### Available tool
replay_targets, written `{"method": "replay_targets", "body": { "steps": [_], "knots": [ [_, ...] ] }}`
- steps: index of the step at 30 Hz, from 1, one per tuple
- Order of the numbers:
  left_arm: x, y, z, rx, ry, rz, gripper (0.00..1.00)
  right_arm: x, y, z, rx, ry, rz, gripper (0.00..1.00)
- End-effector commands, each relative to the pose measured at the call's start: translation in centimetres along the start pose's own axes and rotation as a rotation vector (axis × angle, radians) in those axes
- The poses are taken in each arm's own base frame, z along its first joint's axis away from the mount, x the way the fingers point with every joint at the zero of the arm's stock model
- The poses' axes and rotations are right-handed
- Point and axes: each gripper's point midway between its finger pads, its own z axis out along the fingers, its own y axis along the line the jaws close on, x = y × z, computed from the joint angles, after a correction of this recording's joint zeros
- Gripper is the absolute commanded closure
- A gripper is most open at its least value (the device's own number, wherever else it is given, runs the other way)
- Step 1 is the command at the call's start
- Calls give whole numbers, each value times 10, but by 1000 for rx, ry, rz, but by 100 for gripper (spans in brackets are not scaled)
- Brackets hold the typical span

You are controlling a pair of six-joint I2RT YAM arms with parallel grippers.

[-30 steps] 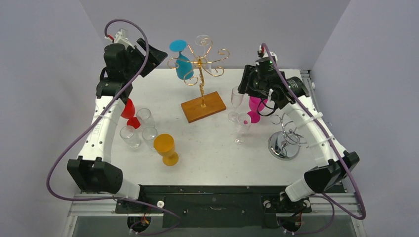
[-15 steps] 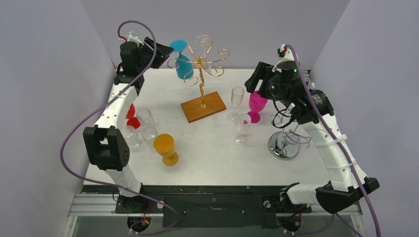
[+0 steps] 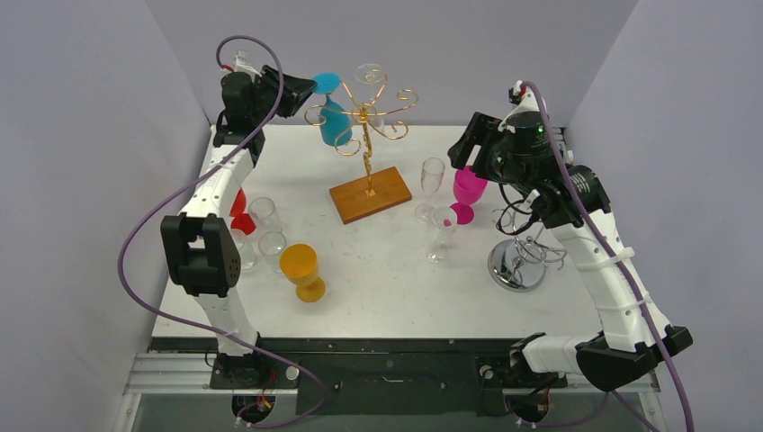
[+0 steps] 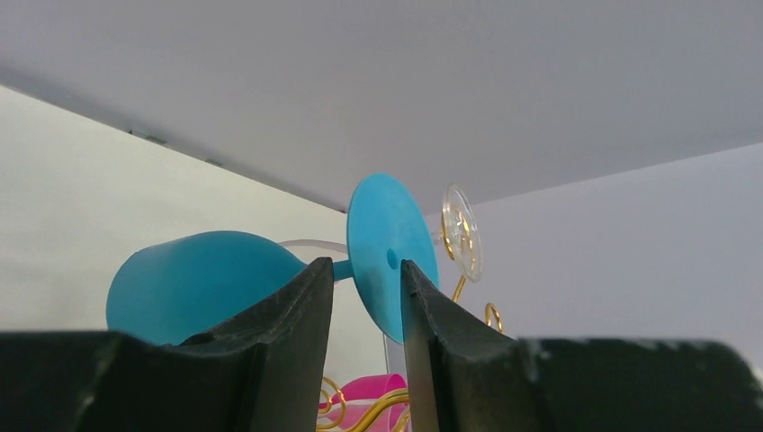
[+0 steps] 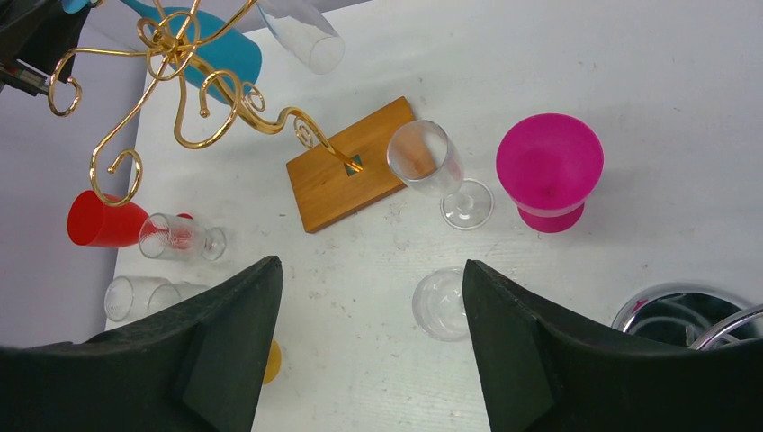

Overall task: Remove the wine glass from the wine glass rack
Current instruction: Pick up the wine glass from the wine rack.

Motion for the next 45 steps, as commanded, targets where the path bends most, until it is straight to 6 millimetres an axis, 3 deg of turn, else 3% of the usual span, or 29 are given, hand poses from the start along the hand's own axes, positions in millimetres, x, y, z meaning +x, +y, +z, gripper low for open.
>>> {"method": "replay_targets", "body": {
  "steps": [1,7,15,18,31,45],
  "knots": [
    [-22,-48,-4,150,-34,20,71,-13,-2,-8,3,-56,21,32],
    [-24,-52,-5,161,-23,-8,85,-12,-2,-7,3,-57,28,33],
    [-23,-53,-4,163,1,-27,93,-11,-3,-6,5,-56,34,34],
    [-22,-56,-6,175,12,-46,100,-11,-3,-6,6,-56,35,35],
    [-22,-75,-11,272,36,-175,100,-8,-4,-4,6,-55,43,35],
    [-28,-59,2,233,-9,-243,100,-7,-4,-5,2,-55,49,36]
  ]
}}
